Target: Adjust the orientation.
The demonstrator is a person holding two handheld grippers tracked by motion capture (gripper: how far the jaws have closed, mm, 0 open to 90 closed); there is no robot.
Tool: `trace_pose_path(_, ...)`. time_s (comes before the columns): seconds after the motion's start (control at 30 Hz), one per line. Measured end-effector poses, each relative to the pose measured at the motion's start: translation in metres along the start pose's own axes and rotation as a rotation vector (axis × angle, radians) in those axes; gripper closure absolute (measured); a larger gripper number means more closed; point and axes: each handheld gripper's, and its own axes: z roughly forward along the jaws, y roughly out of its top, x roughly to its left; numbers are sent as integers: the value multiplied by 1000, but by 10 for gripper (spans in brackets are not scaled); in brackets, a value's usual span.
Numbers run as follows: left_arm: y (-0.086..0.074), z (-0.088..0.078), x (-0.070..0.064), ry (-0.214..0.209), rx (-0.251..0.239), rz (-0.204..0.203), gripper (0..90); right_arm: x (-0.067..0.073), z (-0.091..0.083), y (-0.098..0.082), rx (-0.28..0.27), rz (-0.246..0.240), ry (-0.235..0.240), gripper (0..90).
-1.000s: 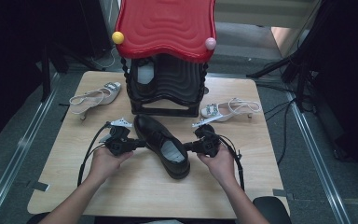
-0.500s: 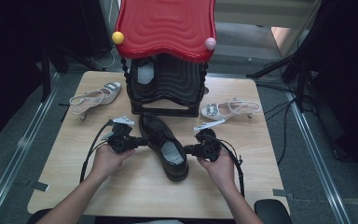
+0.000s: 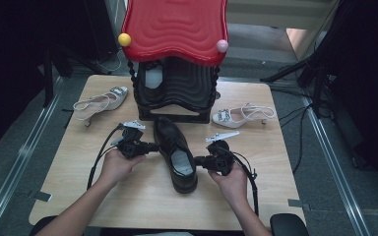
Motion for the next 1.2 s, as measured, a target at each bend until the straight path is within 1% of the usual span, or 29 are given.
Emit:
trace_pose_path(0.23, 5, 5, 0, -9, 8, 4, 865, 1, -2, -5, -2, 23, 10, 847)
trace_pose_path(0.4, 7, 7, 2, -16, 15, 5, 857, 1, -3, -6, -1, 35, 2, 825)
trace_pose_path(0.5, 9, 6, 4, -17, 22, 2, 840, 1, -4, -5, 1, 34, -5, 808)
trace_pose_path(0.6, 10, 0, 5, -16, 11, 0, 783, -1, -11, 0, -14, 61, 3, 801)
trace_pose_path(0.63, 11, -2, 5, -13, 6, 1, 767, -1, -15, 2, -15, 63, -4, 799)
trace_pose_path(0.73, 11, -8, 4, -6, 5, 14, 723, 0, -27, 12, -26, 75, 13, 771)
trace_pose_path(0.77, 11, -10, 3, 2, 8, 25, 715, 1, -29, 15, -21, 76, 14, 759)
trace_pose_path(0.8, 11, -11, 3, 1, 10, 31, 702, 2, -31, 18, -11, 68, 13, 753)
trace_pose_path(0.87, 11, -13, 4, 0, 4, 26, 685, 5, -32, 23, 3, 69, 8, 717)
trace_pose_path(0.9, 11, -14, 4, -1, 1, 25, 679, 5, -31, 25, 14, 77, 20, 704)
trace_pose_path(0.93, 11, -14, 4, 0, -4, 22, 665, 5, -30, 27, 23, 74, 31, 687)
trace_pose_path(0.97, 12, -15, 4, -2, -5, 19, 659, 7, -30, 29, 22, 70, 27, 676)
trace_pose_path(1.03, 12, -15, 5, -1, -3, 17, 646, 9, -25, 33, 41, 65, 21, 628)
trace_pose_path(1.07, 11, -15, 6, 1, -2, 17, 640, 10, -22, 35, 61, 73, 22, 620)
trace_pose_path(1.1, 11, -15, 6, 2, 0, 18, 638, 11, -19, 37, 74, 69, 25, 617)
trace_pose_path(1.13, 11, -15, 6, 5, 0, 21, 635, 13, -16, 39, 85, 70, 13, 608)
trace_pose_path(1.2, 11, -16, 6, 4, -2, 20, 630, 14, -8, 42, 121, 66, 5, 590)
